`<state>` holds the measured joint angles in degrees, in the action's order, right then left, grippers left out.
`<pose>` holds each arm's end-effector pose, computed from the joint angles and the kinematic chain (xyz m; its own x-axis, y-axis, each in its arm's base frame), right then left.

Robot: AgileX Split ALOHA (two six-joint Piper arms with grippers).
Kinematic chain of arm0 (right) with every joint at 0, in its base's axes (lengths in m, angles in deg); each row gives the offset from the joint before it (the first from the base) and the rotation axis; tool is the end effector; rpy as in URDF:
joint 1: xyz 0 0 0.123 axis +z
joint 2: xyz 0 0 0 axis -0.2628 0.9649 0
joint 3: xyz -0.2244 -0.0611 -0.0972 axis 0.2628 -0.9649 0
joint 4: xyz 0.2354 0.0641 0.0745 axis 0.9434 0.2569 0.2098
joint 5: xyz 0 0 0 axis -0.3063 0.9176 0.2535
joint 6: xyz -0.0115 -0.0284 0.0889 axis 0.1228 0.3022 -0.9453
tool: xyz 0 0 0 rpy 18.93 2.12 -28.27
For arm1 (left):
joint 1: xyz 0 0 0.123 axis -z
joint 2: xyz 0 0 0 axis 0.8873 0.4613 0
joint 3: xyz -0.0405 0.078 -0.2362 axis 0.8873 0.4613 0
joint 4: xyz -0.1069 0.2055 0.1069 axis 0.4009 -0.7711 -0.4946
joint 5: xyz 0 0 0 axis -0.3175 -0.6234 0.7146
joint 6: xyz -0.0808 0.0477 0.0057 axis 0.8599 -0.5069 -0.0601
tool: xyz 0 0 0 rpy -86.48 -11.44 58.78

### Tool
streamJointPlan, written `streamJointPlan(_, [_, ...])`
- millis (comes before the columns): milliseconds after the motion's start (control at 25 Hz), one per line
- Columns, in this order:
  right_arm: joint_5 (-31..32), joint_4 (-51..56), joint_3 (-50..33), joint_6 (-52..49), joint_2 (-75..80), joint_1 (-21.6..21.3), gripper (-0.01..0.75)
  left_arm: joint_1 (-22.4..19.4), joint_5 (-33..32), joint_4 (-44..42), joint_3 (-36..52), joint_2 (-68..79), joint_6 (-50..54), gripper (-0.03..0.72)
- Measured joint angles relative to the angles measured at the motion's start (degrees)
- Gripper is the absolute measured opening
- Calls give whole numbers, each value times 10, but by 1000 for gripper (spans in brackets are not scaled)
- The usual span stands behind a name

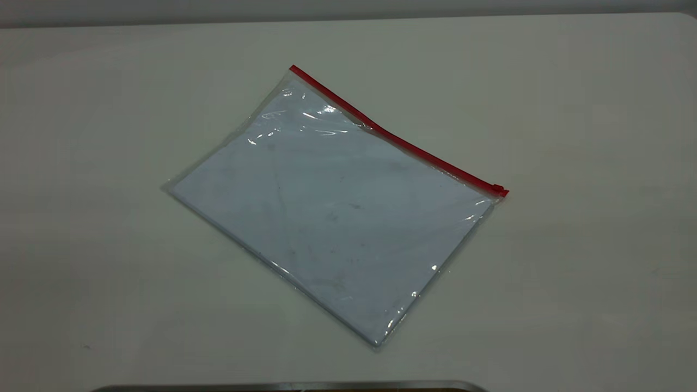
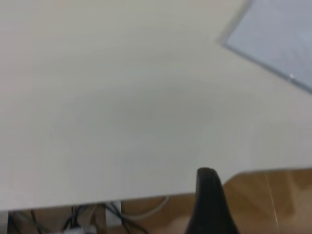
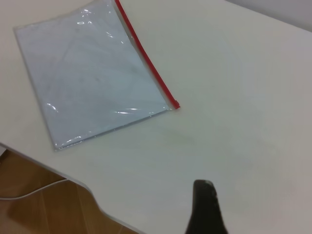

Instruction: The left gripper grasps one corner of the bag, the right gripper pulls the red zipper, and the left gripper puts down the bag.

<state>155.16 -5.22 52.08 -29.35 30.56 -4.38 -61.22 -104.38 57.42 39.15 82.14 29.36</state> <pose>0.0259 0.0198 0.2678 -0.4358 -0.2934 -0.8509 -0.4157 0.9041 -0.0988 0.0423 -0.0041 0.2659 -0.5741 0.0575 -0.8168 0.0756 0.9970 0.0171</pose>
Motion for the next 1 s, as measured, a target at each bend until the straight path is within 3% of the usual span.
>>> streamJointPlan(880, [0, 0, 0, 0, 0, -1, 574, 0, -5, 0, 0, -48, 1, 589])
streamJointPlan(1000, [0, 0, 0, 0, 0, -31, 574, 0, -6, 0, 0, -48, 1, 589])
